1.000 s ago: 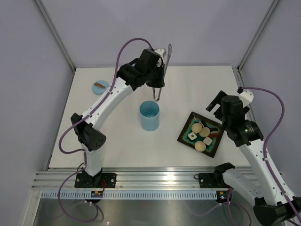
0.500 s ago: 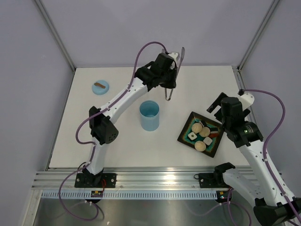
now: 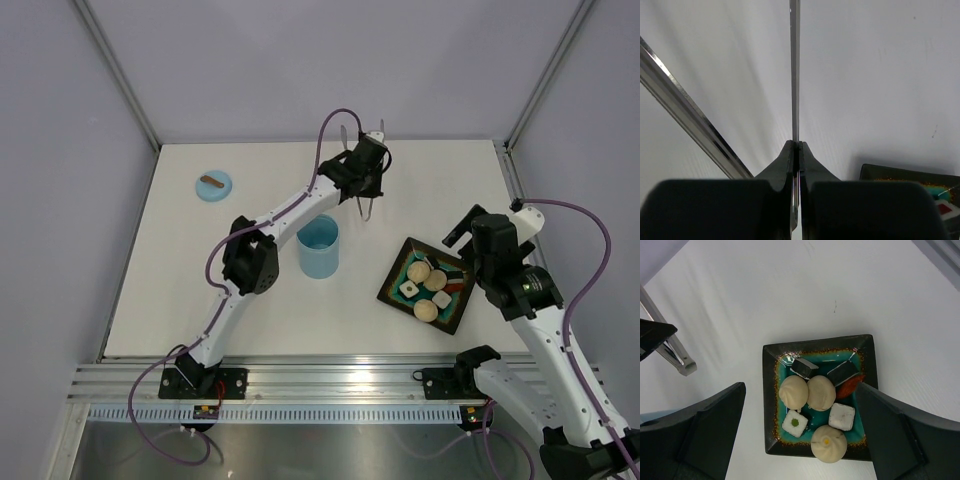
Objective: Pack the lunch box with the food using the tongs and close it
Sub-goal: Place the clamp at the center of the board.
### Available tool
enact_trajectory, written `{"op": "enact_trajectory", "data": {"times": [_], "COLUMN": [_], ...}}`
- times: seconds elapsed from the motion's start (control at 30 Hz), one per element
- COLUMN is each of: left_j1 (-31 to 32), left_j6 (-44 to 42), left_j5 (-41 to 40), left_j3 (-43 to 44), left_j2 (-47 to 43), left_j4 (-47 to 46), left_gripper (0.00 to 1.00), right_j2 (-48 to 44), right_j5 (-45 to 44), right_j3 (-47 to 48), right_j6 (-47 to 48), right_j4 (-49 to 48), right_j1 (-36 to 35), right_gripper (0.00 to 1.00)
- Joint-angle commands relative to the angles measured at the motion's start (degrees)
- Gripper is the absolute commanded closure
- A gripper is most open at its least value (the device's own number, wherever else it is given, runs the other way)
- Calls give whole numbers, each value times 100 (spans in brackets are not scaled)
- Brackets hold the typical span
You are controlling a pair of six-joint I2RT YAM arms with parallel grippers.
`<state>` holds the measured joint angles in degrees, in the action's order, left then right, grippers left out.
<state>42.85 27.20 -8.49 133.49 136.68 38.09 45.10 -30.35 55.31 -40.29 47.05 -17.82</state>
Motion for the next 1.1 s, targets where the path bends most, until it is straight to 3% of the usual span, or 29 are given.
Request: {"op": "enact_trajectory", "data": {"times": [0.0,0.33,0.37,0.4,0.5,0.53,0.67,0.87,1.07], "left_j1": [57,57,57,57,48,48,30,39,57], "left_j6": [189,435,400,374,260,242,215,-30,-443], "left_j5": [-276,-294,-276,-258,-171,-109,172,576,998], "left_j3": [160,291,291,265,248,248,256,256,-260], "left_j2": [209,816,851,851,878,886,851,150,-1458], "left_j4": [-460,-539,-504,-469,-399,-398,-381,-215,172], "left_gripper": [100,99,96,84,71,59,38,29,21], "right_j2": [78,288,315,341,376,385,412,719,1606], "right_j5": [20,310,319,328,337,363,398,442,986], "right_j3": [-11,-99,-108,-117,-152,-152,-117,76,445], "right_j6": [-119,-75,-66,-66,-75,-75,-75,161,803], "right_j4": [68,-99,-82,-73,-99,-117,-169,-213,-503], "right_j1": [25,25,33,25,25,25,25,25,25], "right_gripper": [0,1,1,0,1,0,0,0,1]}}
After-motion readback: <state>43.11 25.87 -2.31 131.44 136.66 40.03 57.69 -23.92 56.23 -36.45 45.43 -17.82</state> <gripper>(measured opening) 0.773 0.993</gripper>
